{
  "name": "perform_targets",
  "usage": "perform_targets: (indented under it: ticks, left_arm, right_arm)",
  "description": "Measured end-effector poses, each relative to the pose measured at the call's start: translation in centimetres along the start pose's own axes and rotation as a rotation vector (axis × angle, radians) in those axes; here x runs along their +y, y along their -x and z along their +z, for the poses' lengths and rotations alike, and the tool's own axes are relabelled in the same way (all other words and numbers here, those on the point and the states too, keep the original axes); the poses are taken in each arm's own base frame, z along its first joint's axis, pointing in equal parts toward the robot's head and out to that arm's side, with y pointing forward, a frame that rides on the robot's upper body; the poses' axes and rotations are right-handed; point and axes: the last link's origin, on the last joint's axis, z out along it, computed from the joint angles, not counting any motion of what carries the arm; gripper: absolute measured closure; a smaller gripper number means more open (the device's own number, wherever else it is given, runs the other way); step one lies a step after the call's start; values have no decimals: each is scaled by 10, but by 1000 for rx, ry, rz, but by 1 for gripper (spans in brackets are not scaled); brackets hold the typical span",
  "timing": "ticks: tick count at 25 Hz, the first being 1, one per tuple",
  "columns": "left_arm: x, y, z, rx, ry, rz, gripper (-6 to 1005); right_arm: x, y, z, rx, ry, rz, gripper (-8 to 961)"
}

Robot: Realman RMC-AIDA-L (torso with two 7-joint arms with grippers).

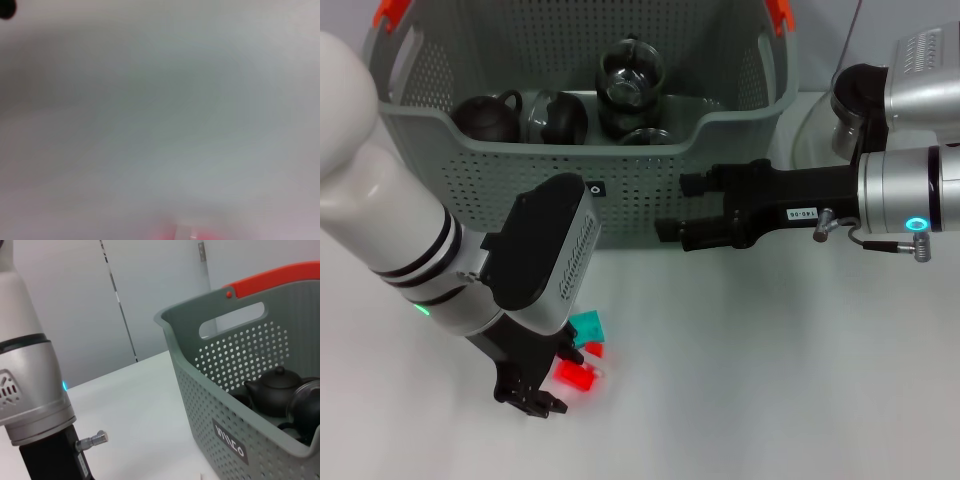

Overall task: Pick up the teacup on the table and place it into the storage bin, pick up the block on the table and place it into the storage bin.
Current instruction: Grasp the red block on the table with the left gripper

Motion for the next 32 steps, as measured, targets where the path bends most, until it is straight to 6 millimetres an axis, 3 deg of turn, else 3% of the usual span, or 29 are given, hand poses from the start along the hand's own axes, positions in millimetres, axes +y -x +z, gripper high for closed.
perform_targets:
  ticks: [32]
  left_arm:
    - [3, -1, 1, -3, 24, -7, 514]
  right_arm:
    - [0, 0, 0, -7, 0, -4, 102]
